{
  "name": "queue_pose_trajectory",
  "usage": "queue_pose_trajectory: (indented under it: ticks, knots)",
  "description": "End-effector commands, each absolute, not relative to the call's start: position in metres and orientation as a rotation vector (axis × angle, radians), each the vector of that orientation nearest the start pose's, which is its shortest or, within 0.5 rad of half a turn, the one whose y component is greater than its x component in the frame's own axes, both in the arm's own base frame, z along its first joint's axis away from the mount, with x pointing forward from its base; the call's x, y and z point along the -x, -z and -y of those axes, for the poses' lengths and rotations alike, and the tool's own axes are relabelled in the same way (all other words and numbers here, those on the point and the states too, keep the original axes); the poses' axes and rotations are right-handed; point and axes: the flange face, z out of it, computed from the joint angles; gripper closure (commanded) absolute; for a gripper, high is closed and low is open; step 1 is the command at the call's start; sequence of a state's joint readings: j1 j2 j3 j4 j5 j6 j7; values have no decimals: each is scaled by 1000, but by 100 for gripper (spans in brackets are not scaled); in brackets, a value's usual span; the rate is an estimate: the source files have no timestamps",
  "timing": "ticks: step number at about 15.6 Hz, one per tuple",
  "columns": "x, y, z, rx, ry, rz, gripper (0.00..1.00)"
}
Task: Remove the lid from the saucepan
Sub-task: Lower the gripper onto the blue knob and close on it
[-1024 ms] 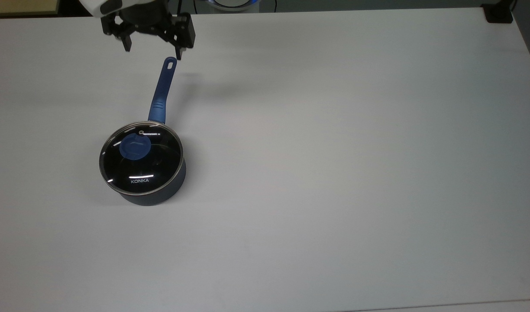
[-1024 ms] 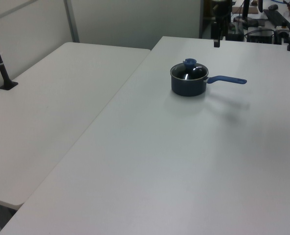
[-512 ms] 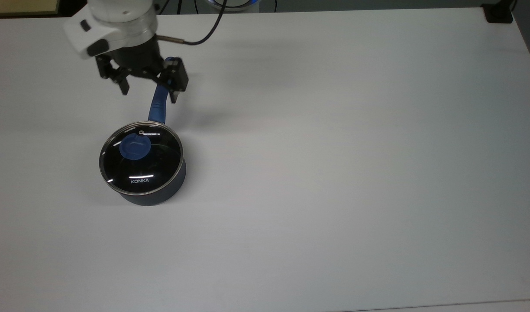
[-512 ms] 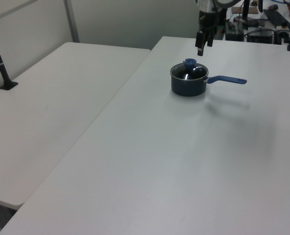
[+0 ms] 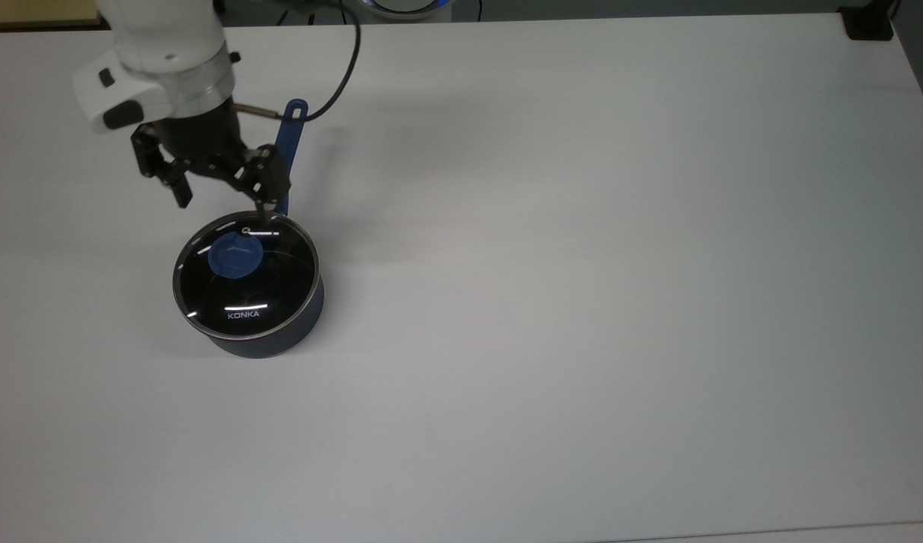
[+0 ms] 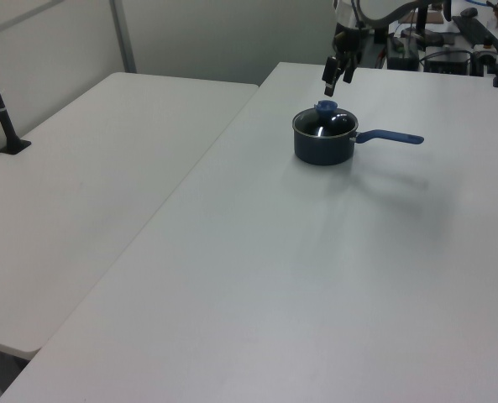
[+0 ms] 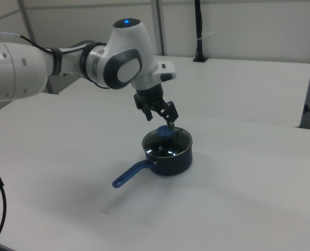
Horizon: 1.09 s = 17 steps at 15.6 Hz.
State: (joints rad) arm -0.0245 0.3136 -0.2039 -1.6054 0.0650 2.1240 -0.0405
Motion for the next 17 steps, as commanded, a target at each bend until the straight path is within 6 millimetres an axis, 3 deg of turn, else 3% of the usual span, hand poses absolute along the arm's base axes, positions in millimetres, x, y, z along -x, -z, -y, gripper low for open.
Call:
queue_pose_trajectory:
  ticks: [1,3,7,11,17]
  knots:
    - [-672,-450,138,3135,372,-279,0]
    - [-677,-437,137,3141,387,-274,0]
    - [-682,-436,136,3132,463,-285,0]
    - [-686,-427,123,3133,444,-258,0]
    - [-688,-416,121,3138,418,-253,0]
